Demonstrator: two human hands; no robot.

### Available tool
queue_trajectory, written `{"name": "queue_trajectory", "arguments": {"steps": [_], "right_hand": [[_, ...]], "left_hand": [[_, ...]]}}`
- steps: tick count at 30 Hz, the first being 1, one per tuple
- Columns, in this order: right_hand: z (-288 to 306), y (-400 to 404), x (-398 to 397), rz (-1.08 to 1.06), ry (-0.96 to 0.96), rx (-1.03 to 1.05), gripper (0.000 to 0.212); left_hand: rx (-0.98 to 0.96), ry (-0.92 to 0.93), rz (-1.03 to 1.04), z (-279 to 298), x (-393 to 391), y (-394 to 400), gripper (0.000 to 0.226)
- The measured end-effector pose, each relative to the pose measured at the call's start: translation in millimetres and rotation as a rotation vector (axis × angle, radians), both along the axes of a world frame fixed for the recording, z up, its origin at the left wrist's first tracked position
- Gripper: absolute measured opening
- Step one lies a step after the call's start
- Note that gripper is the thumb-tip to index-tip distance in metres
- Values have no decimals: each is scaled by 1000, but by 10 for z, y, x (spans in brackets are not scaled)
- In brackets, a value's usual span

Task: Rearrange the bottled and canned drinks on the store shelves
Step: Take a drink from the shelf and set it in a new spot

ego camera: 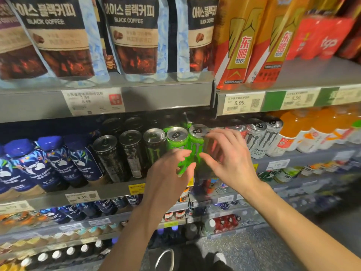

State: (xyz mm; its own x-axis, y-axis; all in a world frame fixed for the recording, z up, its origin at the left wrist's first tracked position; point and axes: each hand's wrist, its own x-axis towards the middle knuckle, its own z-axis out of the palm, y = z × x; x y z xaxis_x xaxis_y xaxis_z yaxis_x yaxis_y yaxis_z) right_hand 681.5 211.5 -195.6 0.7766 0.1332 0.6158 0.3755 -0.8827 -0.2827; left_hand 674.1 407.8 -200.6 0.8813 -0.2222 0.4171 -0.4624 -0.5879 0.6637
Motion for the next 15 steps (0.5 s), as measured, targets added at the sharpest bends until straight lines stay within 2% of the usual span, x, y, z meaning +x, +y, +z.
{"name": "queue_trajectory", "arguments": {"steps": [5, 9, 15], "right_hand": [[-42, -352, -180, -63, 77, 25, 39], [-115, -720, -306, -79, 153, 20, 41], [-136, -1456, -447, -63, 261, 54, 44]], "left_hand": [[178, -55, -5, 40, -72, -271, 32], [201, -75, 8, -28, -162, -619, 32], [189, 21, 71, -90, -360, -1282, 40]]}}
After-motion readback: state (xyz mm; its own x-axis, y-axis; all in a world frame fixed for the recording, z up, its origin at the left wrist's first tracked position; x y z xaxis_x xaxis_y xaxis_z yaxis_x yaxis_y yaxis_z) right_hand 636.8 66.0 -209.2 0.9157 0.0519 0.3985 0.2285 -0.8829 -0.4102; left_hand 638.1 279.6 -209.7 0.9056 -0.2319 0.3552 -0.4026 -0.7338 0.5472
